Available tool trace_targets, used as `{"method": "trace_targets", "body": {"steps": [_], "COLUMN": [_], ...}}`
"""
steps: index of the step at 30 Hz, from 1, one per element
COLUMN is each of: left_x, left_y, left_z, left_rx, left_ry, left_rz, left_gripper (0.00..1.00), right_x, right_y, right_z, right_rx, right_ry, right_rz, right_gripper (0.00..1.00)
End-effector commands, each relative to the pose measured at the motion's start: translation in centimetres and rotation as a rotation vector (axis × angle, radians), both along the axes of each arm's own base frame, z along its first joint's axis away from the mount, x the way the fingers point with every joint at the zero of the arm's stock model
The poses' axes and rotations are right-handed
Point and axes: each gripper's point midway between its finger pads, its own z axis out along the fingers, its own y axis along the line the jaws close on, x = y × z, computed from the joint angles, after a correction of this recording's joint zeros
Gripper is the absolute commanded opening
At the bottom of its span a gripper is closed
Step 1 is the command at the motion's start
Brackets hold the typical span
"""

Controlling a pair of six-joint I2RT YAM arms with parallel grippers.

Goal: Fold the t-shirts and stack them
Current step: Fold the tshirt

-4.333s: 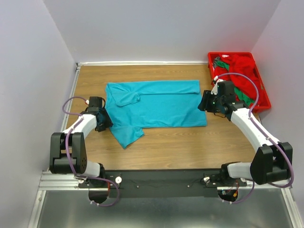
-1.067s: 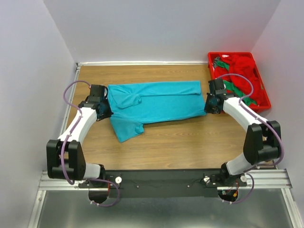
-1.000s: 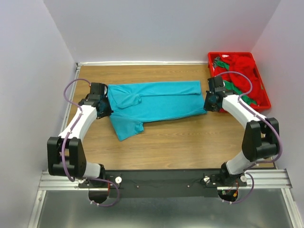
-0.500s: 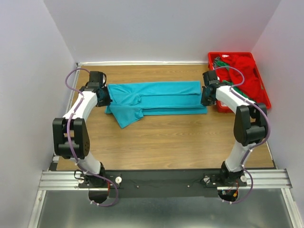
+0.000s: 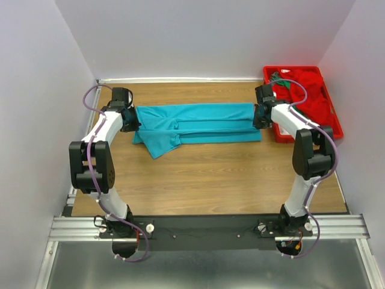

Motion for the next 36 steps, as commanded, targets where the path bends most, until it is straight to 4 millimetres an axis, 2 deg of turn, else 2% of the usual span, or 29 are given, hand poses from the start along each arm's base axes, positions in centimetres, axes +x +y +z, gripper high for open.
{"method": "trace_targets", "body": {"steps": [1, 6, 13, 15, 18, 19, 22, 23, 25, 26, 29, 32, 34, 35, 36], "left_x": [1.5, 2.1, 2.3, 2.3, 2.3, 2.5, 2.7, 2.8, 3.0, 3.0, 2.9, 2.6, 1.8, 1.2, 0.1], "left_y": [0.2, 0.7, 0.8, 1.0, 0.9, 0.8, 0.7, 0.8, 1.0, 1.5, 2.5, 2.7, 2.3, 1.9, 1.0], "left_z": [0.6, -0.3, -2.2, -2.3, -2.2, -1.9, -0.2, 0.9, 2.2, 3.2, 5.1, 6.9, 7.1, 8.0, 7.1], "left_rx": [-0.003, 0.010, 0.008, 0.009, 0.004, -0.001, -0.009, -0.006, -0.002, 0.021, 0.061, 0.070, 0.058, 0.049, 0.021], "left_ry": [-0.045, -0.058, -0.045, -0.045, -0.051, -0.062, -0.104, -0.127, -0.160, -0.185, -0.225, -0.267, -0.270, -0.290, -0.264], "left_rz": [-0.007, 0.020, 0.045, 0.058, 0.066, 0.065, 0.070, 0.071, 0.080, 0.100, 0.139, 0.155, 0.145, 0.136, 0.120], "left_gripper": [0.00, 0.00, 0.00, 0.00, 0.00, 0.04, 0.16, 0.30, 0.44, 0.59, 0.81, 0.85, 0.85, 0.85, 0.85], "right_x": [0.4, 0.5, 1.0, 1.2, 1.3, 1.4, 1.5, 1.6, 1.7, 1.8, 1.4, 0.6, -0.2, -1.0, -1.4], "right_y": [-1.0, -1.2, -1.2, -1.1, -1.1, -1.0, -0.6, -0.4, -0.3, -0.3, 0.3, 1.3, 2.5, 2.9, 3.7], "right_z": [-1.2, -2.9, -3.5, -3.3, -2.8, -2.1, -0.6, 0.5, 1.6, 2.9, 4.4, 5.9, 7.4, 7.2, 8.3], "right_rx": [-0.048, -0.061, -0.059, -0.057, -0.052, -0.046, -0.022, -0.008, -0.002, 0.005, 0.032, 0.072, 0.108, 0.121, 0.150], "right_ry": [0.027, 0.049, 0.029, 0.021, 0.010, -0.005, -0.039, -0.062, -0.087, -0.114, -0.142, -0.171, -0.203, -0.195, -0.226], "right_rz": [-0.019, -0.022, -0.038, -0.038, -0.040, -0.037, -0.030, -0.024, -0.018, -0.012, 0.021, 0.057, 0.096, 0.111, 0.137], "right_gripper": [0.01, 0.01, 0.01, 0.04, 0.16, 0.25, 0.41, 0.47, 0.51, 0.54, 0.55, 0.56, 0.56, 0.57, 0.57]}}
